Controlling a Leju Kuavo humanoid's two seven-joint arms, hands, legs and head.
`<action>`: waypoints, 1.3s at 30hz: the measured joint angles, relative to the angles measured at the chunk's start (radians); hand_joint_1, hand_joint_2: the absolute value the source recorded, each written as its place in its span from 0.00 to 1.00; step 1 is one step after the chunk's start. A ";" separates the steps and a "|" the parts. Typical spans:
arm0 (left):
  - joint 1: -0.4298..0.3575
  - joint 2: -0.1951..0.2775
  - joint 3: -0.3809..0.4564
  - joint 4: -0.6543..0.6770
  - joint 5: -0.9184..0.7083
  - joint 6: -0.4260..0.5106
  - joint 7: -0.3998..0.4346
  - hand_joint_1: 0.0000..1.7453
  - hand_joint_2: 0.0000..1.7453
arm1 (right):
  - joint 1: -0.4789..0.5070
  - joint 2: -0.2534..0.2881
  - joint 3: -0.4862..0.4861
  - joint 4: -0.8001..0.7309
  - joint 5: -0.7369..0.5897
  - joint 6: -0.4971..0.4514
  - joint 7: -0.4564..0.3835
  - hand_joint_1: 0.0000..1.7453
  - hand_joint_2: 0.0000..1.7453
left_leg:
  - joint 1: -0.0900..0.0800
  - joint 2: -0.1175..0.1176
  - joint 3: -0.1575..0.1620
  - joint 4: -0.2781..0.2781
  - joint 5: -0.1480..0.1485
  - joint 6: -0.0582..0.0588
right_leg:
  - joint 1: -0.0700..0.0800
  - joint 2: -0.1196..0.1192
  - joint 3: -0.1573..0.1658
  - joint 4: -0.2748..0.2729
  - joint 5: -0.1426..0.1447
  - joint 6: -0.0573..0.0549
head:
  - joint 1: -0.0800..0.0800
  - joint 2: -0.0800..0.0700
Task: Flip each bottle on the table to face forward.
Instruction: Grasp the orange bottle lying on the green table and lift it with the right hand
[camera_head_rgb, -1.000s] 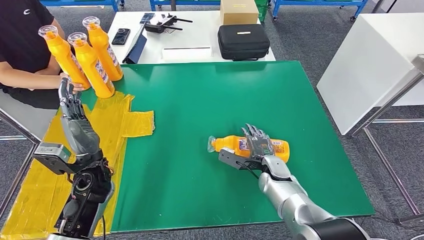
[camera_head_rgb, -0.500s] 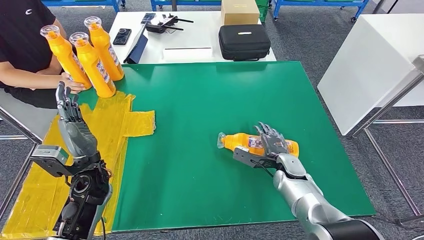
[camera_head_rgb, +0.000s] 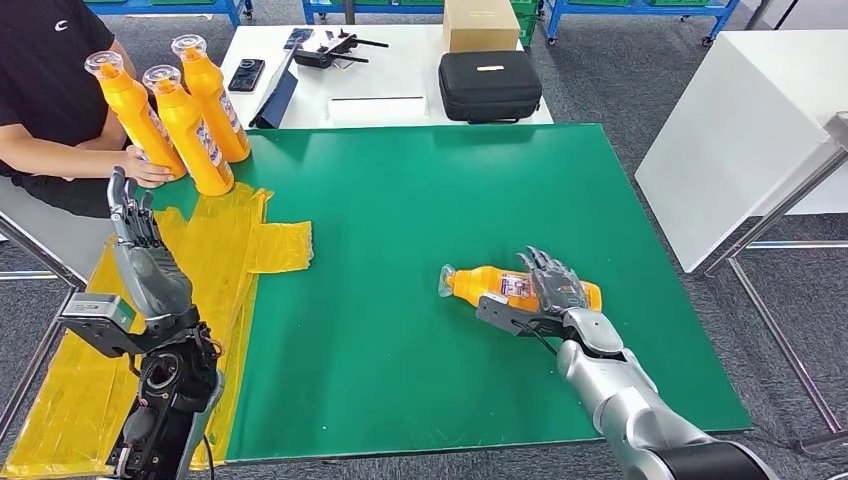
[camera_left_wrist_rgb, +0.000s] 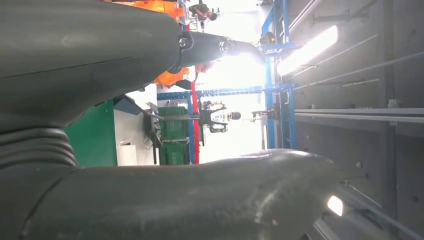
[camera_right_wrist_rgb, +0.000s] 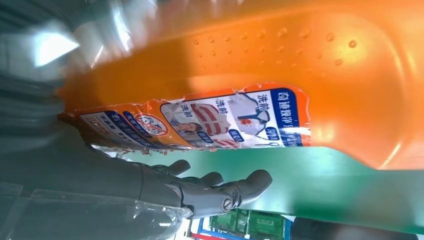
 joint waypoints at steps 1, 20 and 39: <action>0.001 -0.001 0.002 0.000 -0.002 -0.001 0.000 0.00 0.00 | 0.001 0.000 0.000 -0.001 0.000 -0.002 -0.002 0.00 1.00 | 0.000 0.000 0.000 0.000 0.000 0.000 | 0.000 0.000 0.001 0.000 0.000 0.000 | 0.000 0.000; 0.013 -0.015 0.022 0.000 -0.018 -0.003 0.000 0.00 0.00 | 0.030 0.003 0.016 -0.027 0.026 0.006 0.059 0.00 1.00 | -0.001 0.000 0.004 0.000 0.000 0.000 | 0.000 0.000 -0.004 0.000 0.000 0.002 | 0.000 0.000; 0.019 -0.021 0.039 -0.006 -0.028 0.002 0.000 0.00 0.00 | 0.071 0.005 0.020 -0.070 0.030 -0.024 0.189 0.00 1.00 | -0.002 -0.001 0.008 0.000 -0.001 0.000 | -0.003 -0.001 -0.001 -0.001 -0.005 0.004 | 0.000 0.000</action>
